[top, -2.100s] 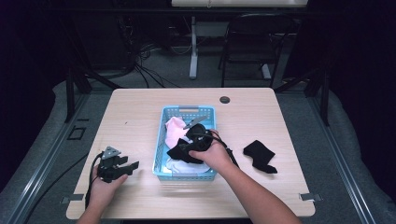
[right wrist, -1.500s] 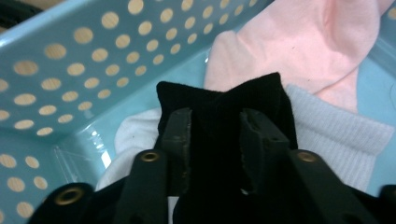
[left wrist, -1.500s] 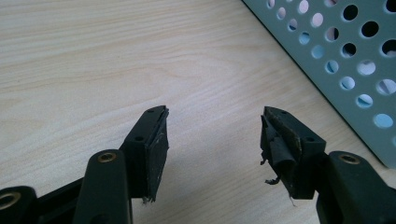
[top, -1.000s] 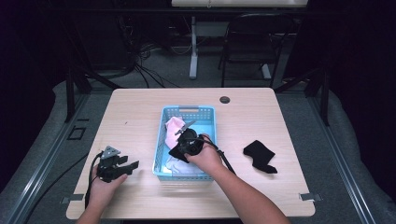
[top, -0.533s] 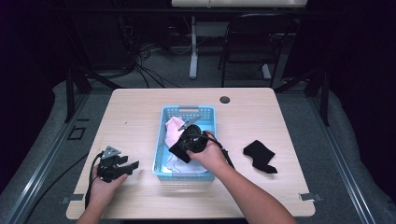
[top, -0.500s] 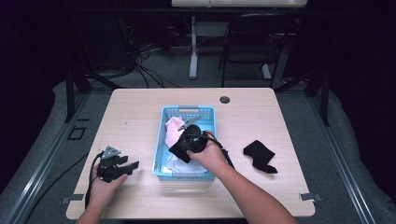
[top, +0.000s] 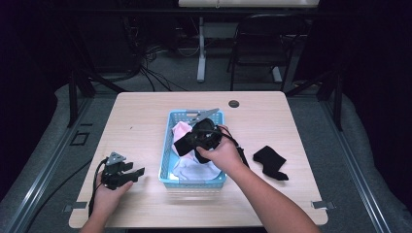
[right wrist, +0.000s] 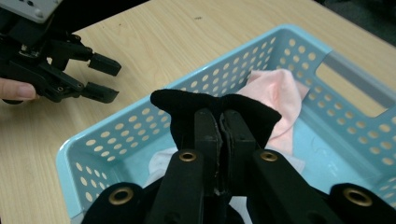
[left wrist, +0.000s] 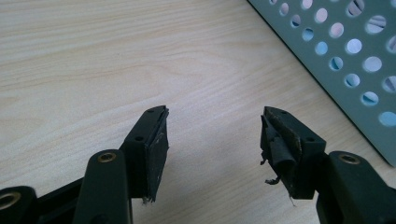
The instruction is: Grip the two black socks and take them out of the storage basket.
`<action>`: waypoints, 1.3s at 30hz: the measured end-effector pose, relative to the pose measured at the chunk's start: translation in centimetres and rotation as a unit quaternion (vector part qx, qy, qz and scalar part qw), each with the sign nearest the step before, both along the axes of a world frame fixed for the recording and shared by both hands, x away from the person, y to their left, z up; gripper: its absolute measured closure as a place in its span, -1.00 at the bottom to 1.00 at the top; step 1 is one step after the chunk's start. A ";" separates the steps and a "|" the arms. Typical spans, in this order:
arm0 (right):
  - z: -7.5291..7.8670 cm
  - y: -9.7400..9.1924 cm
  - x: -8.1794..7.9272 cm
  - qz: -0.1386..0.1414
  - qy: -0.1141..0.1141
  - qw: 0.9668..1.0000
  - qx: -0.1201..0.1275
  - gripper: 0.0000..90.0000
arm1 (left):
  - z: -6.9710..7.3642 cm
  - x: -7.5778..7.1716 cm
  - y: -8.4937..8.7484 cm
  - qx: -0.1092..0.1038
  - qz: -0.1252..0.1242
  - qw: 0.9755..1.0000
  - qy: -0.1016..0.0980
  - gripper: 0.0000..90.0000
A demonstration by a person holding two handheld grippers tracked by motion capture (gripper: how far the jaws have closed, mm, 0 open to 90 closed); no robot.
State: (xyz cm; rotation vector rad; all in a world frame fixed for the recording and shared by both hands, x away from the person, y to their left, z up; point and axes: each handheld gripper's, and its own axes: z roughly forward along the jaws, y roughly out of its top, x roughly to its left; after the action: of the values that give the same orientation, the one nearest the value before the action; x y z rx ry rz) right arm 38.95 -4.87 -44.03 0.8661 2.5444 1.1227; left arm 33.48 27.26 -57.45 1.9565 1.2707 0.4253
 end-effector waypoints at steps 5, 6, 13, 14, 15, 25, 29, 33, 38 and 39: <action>1.7 -0.2 -0.4 0.003 -0.016 1.000 0.009 0.92 | 0.0 0.0 0.0 0.000 0.001 1.000 -0.001 -0.07; 1.7 -0.2 -0.4 0.003 -0.016 1.000 0.009 0.92 | 0.0 0.0 0.0 0.000 0.001 1.000 -0.001 -0.07; 3.2 -0.8 -0.8 0.003 -0.036 0.999 0.019 0.92 | 0.0 0.0 0.1 0.000 0.004 1.000 0.000 -0.07; 3.3 -1.1 -0.8 0.001 -0.036 0.999 0.019 0.92 | -0.1 0.1 0.1 0.000 0.004 1.000 0.003 -0.07; 3.3 -1.1 -0.8 0.001 -0.036 0.999 0.019 0.92 | -0.1 0.1 0.1 -0.001 0.005 1.000 0.001 -0.07; 3.8 -3.6 -0.7 -0.021 -0.039 0.999 0.028 0.91 | -0.1 0.2 0.0 -0.002 0.005 1.000 0.001 -0.07; 4.2 -4.9 -0.7 -0.033 -0.044 0.998 0.026 0.91 | -0.1 0.3 -0.1 -0.003 0.004 1.000 0.001 -0.07; 4.9 -6.4 -0.9 -0.045 -0.052 0.997 0.026 0.91 | -0.2 0.4 -0.2 0.001 0.000 1.000 0.004 -0.07; 5.4 -8.8 -1.2 -0.069 -0.058 0.996 0.022 0.91 | -0.1 0.4 -0.2 -0.001 0.001 1.000 0.002 -0.07; 5.4 -8.8 -1.2 -0.069 -0.058 0.996 0.022 0.91 | -0.1 0.4 -0.2 0.000 0.000 1.000 0.002 -0.07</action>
State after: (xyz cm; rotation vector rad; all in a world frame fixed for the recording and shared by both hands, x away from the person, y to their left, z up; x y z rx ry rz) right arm 37.76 -13.71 -38.65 0.9431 2.3366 1.1558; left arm 33.85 27.03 -57.54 1.9571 1.2743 0.4212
